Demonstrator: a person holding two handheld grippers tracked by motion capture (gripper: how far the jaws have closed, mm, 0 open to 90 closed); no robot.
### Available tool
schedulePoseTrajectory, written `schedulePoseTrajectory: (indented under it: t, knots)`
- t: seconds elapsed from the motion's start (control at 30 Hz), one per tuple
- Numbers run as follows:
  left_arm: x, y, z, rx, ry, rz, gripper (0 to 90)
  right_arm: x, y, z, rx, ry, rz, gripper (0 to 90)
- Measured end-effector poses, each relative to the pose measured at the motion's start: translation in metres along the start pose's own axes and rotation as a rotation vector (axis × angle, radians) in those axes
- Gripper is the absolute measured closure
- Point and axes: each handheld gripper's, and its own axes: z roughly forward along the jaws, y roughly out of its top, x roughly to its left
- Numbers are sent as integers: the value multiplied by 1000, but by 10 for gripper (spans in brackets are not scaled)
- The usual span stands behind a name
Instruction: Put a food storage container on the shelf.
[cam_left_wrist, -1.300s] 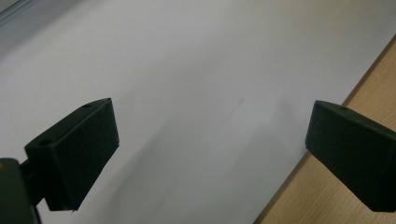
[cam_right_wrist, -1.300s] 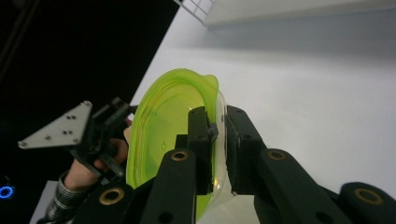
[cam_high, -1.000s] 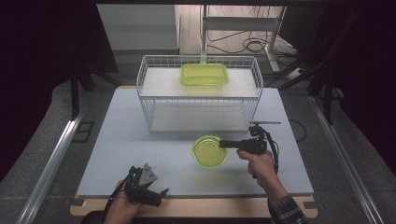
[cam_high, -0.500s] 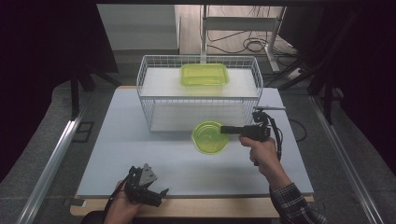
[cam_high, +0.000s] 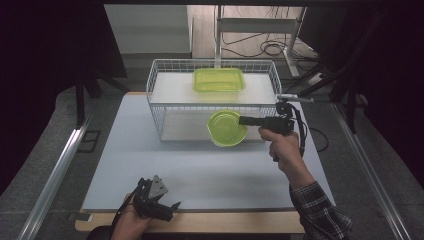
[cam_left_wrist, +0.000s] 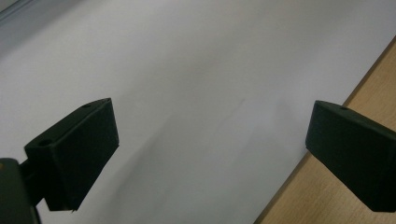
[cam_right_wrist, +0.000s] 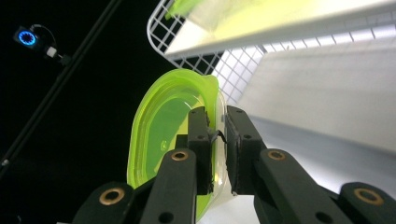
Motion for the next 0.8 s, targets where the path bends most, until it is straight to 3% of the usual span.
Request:
schedulePoseTrajectory:
  t: [0.8]
  knots:
    - [2, -1, -1, -3, -6, -16, 24, 42, 63, 7, -97, -32, -65, 809]
